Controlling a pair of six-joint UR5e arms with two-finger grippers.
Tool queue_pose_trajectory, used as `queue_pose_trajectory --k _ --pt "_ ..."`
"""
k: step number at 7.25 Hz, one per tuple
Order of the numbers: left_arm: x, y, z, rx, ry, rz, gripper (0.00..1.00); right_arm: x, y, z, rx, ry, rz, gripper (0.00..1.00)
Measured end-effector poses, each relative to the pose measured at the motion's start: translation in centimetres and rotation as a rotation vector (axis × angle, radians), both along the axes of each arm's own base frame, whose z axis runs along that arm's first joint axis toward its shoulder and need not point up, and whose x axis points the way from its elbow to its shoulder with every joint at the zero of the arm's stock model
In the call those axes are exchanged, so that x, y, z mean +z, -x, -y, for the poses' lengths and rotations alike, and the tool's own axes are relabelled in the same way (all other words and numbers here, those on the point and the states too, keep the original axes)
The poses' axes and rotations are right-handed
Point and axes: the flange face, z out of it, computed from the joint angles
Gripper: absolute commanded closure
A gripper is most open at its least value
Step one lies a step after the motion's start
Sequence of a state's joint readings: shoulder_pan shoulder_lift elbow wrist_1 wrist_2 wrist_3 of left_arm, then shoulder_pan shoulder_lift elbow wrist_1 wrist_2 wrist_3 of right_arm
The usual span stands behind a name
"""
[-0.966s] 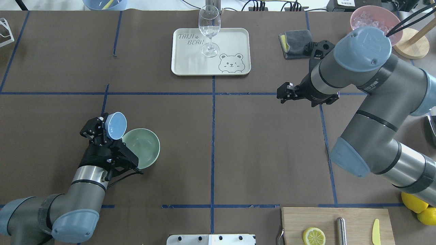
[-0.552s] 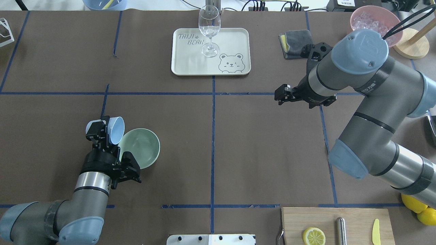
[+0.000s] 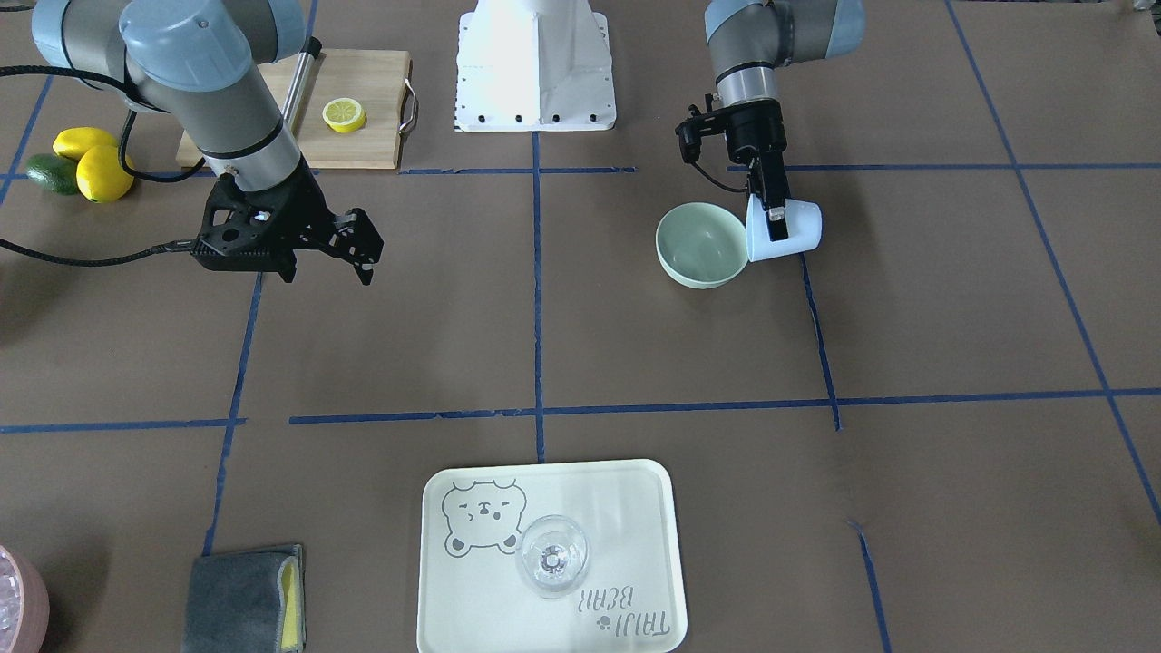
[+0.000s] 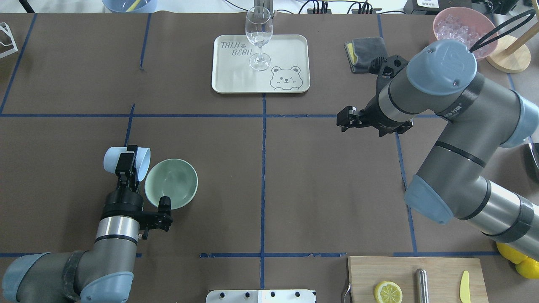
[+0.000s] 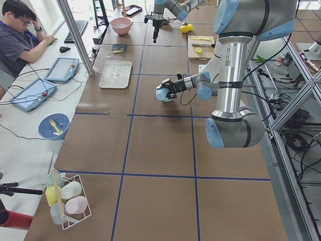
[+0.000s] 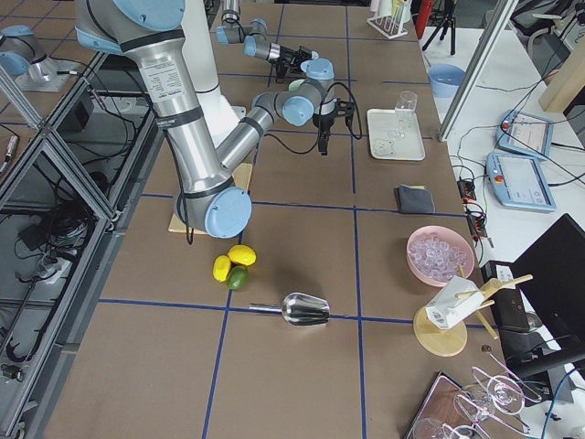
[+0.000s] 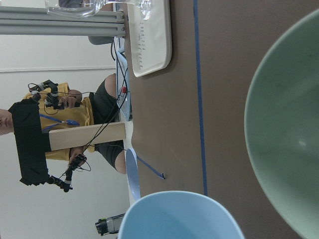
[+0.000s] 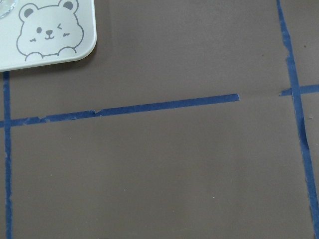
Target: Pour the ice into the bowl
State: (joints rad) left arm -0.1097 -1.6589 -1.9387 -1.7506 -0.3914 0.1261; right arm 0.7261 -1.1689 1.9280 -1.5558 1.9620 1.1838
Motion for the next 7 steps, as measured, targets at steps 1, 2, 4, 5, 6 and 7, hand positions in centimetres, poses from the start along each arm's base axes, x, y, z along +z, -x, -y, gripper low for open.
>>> queue_pose_trajectory --k 1,2,4,5,6,7 --pt "0.02 -0.04 -0.01 0.005 -0.01 0.04 1.0 -0.01 0.05 -0.04 0.001 0.003 0.001 0.0" --pt "-0.05 -0.08 -0.02 0.012 -0.018 0.074 1.0 -0.07 0.07 -0.07 0.003 0.003 0.005 0.0" --pt "-0.31 -0.15 -0.01 0.02 -0.03 0.112 1.0 -0.32 0.14 -0.14 0.012 0.005 0.022 0.0" --pt "-0.35 -0.16 0.0 0.021 -0.032 0.117 1.0 -0.37 0.18 -0.19 0.015 0.008 0.026 0.0" --pt "-0.37 -0.17 0.0 0.021 -0.033 0.12 1.0 -0.39 0.23 -0.24 0.016 0.01 0.028 0.0" --pt "-0.34 -0.18 0.0 0.021 -0.033 0.121 1.0 -0.43 0.29 -0.28 0.017 0.012 0.029 0.0"
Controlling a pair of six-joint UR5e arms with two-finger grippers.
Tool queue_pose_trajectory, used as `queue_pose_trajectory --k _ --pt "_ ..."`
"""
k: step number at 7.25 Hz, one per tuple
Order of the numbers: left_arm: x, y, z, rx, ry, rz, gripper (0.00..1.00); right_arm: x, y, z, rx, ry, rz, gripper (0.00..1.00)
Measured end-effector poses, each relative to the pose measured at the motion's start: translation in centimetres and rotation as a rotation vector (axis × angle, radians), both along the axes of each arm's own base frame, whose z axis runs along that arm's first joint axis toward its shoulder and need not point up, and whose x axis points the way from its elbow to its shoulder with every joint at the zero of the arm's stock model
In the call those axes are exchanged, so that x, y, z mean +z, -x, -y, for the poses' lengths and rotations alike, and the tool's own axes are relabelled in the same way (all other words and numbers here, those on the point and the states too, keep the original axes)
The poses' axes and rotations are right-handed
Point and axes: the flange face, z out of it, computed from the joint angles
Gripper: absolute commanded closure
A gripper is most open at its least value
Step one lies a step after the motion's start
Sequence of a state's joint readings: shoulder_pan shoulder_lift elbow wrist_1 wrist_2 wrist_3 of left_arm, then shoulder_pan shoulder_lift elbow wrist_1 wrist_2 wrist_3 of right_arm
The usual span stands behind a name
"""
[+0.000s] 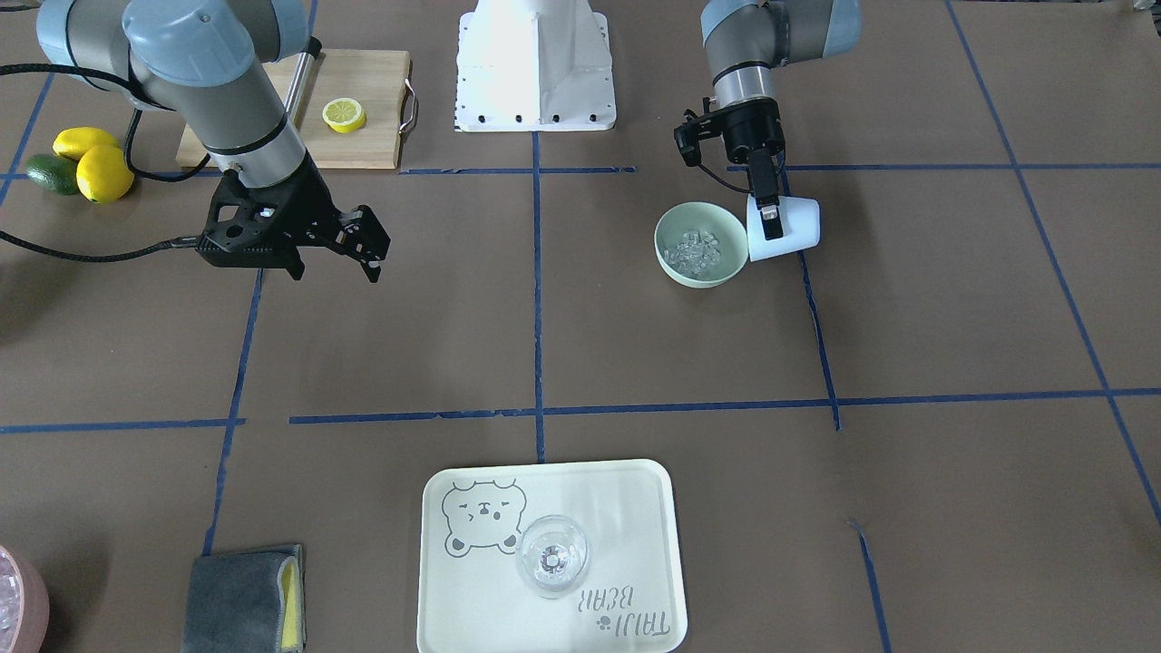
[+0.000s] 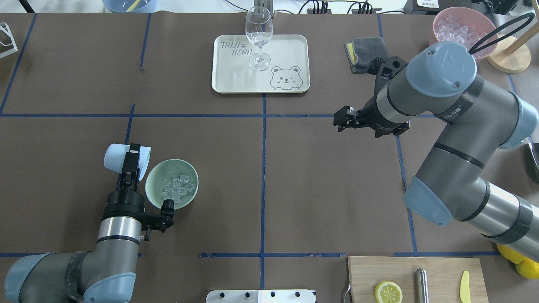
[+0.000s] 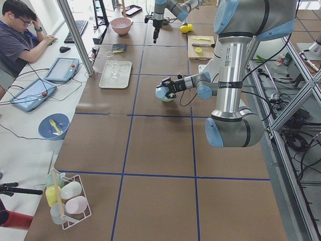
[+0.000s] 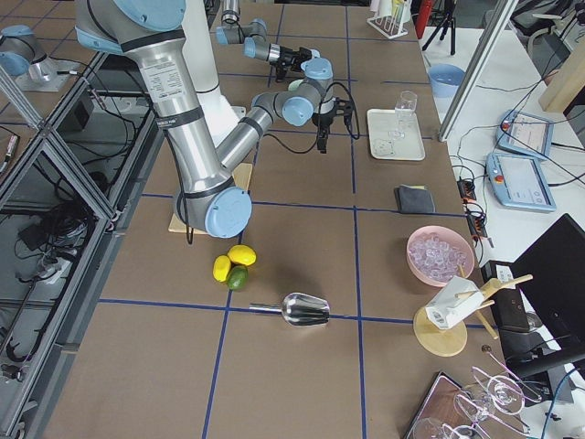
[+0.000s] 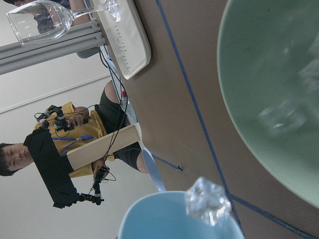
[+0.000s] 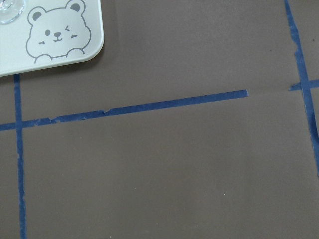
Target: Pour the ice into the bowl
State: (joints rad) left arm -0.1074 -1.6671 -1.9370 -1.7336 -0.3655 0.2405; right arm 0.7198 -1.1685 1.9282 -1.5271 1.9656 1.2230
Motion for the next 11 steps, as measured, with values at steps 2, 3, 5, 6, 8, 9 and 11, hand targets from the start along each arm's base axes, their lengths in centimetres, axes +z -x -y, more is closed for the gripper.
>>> queue_pose_trajectory --k 2,3,5,6,8,9,11 --pt "0.1 0.0 0.0 0.001 0.002 -0.003 1.0 -0.7 0.3 0.0 0.004 0.0 0.011 0.0" --pt "0.0 0.0 0.0 -0.001 0.004 -0.016 1.0 -1.1 0.5 -0.1 0.005 -0.001 0.017 0.0" --pt "-0.2 0.1 0.0 -0.026 0.017 -0.118 1.0 -1.5 0.7 -0.2 0.005 -0.001 0.022 0.0" --pt "-0.5 0.2 -0.1 -0.05 0.028 -0.219 1.0 -1.6 0.8 -0.2 0.004 -0.003 0.024 0.0" --pt "-0.9 0.2 -0.1 -0.087 0.076 -0.465 1.0 -1.9 1.1 -0.4 0.001 -0.003 0.027 0.0" --pt "-1.1 0.1 -0.2 -0.105 0.114 -0.605 1.0 -1.9 1.3 -0.6 0.001 0.001 0.028 0.0" --pt "-1.7 0.2 -0.4 -0.151 0.184 -0.884 1.0 -2.0 1.6 -0.8 -0.001 0.006 0.03 0.0"
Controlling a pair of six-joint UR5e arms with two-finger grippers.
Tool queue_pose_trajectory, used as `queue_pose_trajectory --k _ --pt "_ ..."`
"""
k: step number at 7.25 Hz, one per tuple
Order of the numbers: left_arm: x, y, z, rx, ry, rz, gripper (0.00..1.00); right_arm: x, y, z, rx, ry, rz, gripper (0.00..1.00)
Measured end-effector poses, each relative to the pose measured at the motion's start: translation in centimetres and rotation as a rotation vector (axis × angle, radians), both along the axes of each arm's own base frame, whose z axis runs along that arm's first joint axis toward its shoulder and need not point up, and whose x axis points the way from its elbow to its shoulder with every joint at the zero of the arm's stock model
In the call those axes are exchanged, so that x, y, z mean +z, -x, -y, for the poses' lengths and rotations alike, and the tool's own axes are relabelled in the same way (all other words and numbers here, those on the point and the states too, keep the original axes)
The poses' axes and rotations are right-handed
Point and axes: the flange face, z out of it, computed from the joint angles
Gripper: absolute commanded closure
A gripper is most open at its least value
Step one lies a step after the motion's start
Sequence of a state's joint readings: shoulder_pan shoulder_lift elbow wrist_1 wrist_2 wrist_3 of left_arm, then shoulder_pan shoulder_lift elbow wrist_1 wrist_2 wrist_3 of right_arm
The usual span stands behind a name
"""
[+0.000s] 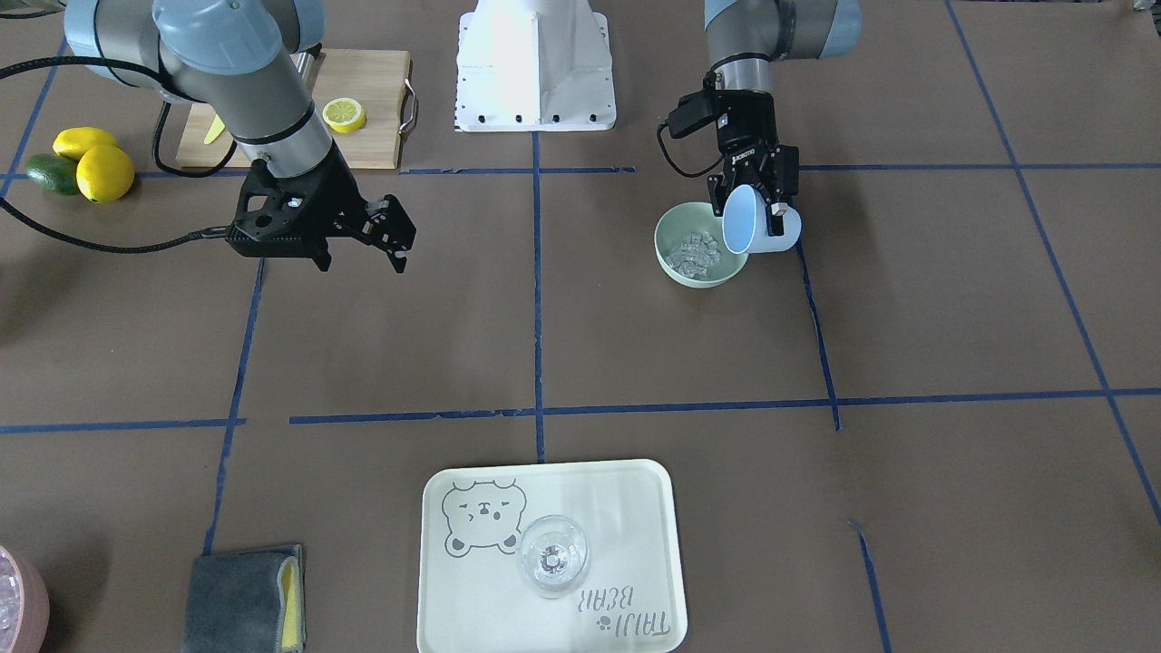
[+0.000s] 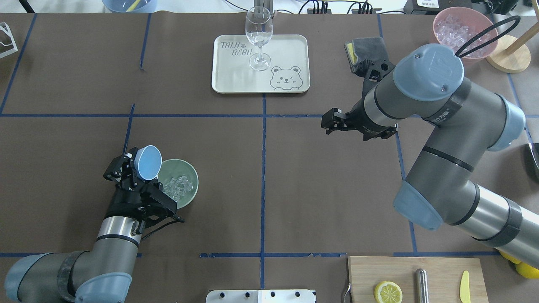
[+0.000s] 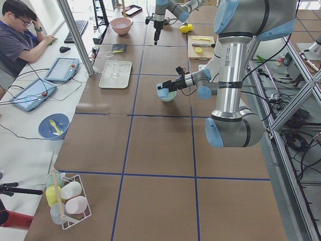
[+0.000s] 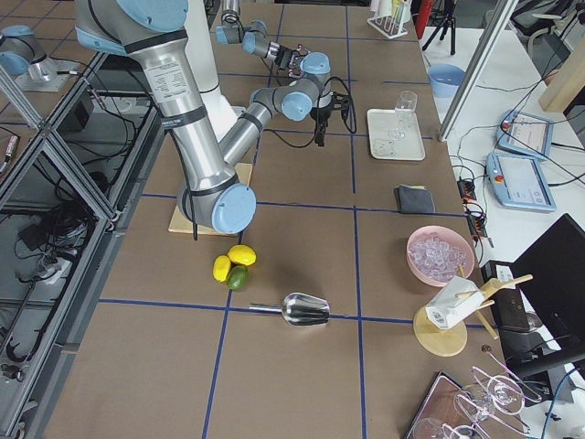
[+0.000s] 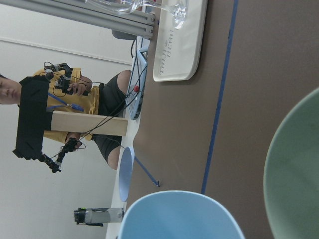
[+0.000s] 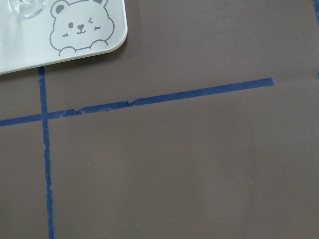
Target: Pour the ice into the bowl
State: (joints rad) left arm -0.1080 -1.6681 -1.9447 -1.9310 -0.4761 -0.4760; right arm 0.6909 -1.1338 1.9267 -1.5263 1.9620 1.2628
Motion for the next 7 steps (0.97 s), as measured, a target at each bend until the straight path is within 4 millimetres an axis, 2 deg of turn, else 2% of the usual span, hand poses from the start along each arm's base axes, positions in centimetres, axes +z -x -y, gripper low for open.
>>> queue_pose_trajectory --k 5,7 --pt "-1.7 0.7 -0.3 -0.072 0.129 -0.6 1.0 0.1 0.5 -0.5 -0.004 0.009 0.0 0.0" --pt "-1.6 0.8 -0.2 -0.106 0.165 -0.756 1.0 0.1 0.9 -0.7 -0.01 0.01 -0.001 0.0"
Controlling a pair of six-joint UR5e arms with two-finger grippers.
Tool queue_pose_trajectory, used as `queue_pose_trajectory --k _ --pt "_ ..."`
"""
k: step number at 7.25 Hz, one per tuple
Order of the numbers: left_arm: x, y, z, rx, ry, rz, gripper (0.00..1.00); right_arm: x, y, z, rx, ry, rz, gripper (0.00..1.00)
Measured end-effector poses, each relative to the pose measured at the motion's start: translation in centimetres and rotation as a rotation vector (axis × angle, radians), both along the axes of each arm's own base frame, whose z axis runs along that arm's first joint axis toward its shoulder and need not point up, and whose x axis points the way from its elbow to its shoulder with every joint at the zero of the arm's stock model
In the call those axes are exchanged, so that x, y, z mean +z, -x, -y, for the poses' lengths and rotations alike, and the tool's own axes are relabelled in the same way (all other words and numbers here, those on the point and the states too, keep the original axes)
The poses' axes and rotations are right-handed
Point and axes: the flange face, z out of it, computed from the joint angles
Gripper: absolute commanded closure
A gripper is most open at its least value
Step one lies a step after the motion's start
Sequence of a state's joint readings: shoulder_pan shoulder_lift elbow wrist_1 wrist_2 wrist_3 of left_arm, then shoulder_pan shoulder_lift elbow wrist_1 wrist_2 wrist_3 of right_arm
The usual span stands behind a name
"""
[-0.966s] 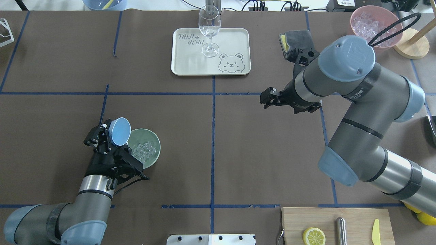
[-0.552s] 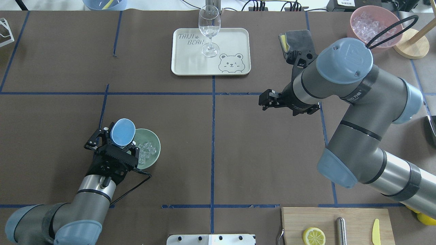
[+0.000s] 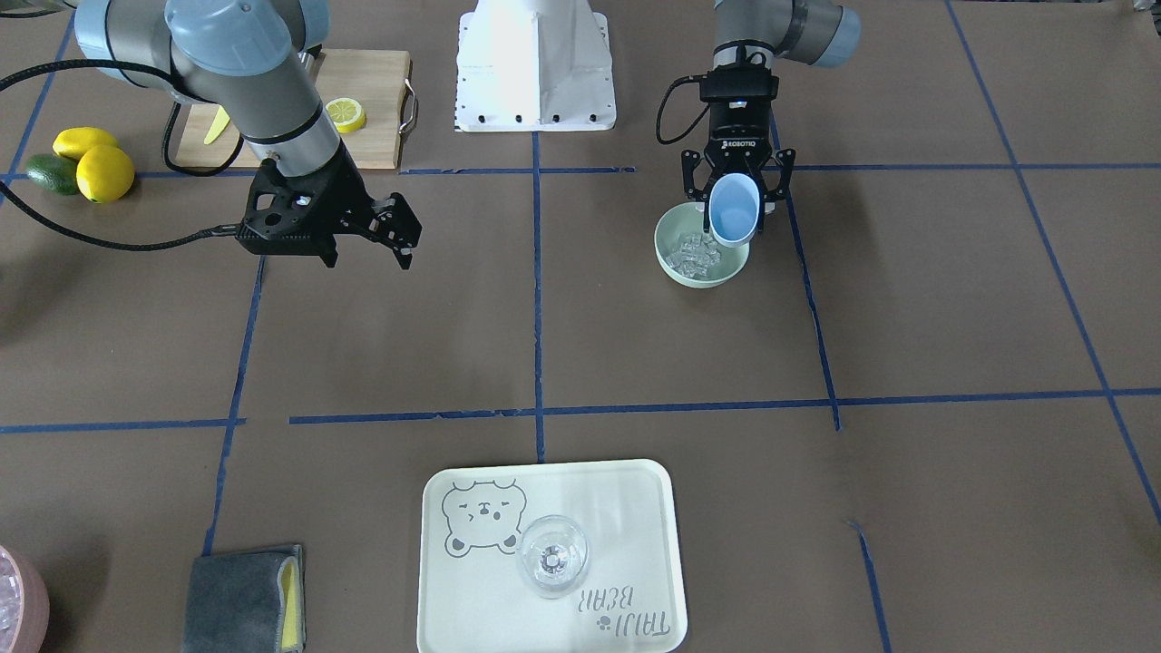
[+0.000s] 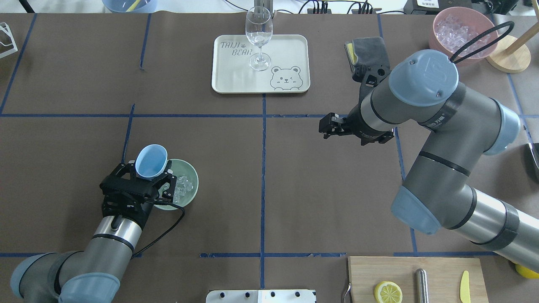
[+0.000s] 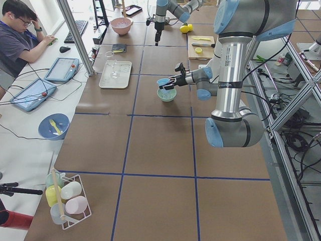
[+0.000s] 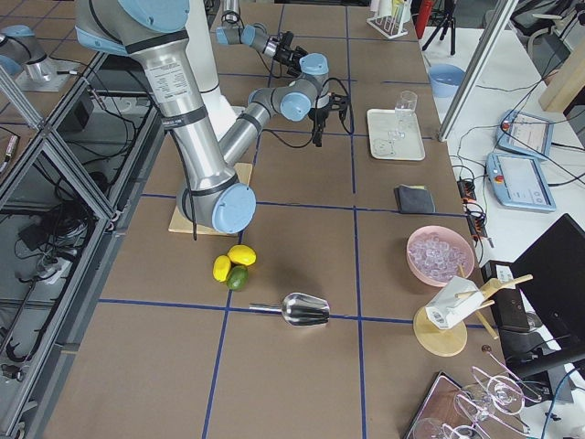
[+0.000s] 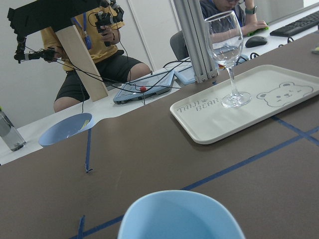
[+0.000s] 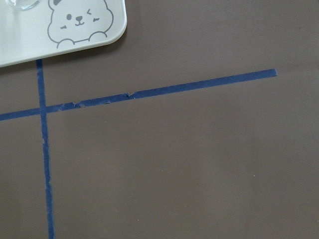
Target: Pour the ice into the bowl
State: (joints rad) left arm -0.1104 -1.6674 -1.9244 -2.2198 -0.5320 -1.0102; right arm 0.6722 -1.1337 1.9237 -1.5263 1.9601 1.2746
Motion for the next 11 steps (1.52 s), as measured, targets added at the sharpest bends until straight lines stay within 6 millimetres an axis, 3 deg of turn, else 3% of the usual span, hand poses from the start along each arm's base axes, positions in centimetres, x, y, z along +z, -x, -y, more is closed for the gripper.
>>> queue_pose_trajectory --k 2,3,6,7,9,11 --pt "-0.7 1.5 0.3 -0.021 0.004 -0.107 1.0 -0.5 1.3 -0.3 -0.006 0.005 0.003 0.0" --pt "0.4 2.8 0.7 -0.035 0.005 -0.111 1.0 -1.0 2.4 -0.4 -0.002 0.014 0.006 0.0" --pt "8.1 10.8 1.7 -0.083 -0.006 -0.151 1.0 -3.5 6.3 -2.1 0.01 0.009 0.015 0.0" --pt "10.4 13.0 2.5 -0.109 -0.002 -0.133 1.0 -5.0 8.6 -2.8 0.02 0.018 0.022 0.0" --pt "14.4 16.5 3.9 -0.123 0.014 -0.151 1.0 -8.0 15.2 -4.0 0.048 0.036 0.025 0.0" --pt "20.2 18.4 4.4 -0.135 0.014 -0.173 1.0 -10.8 21.1 -4.5 0.083 0.055 0.073 0.0"
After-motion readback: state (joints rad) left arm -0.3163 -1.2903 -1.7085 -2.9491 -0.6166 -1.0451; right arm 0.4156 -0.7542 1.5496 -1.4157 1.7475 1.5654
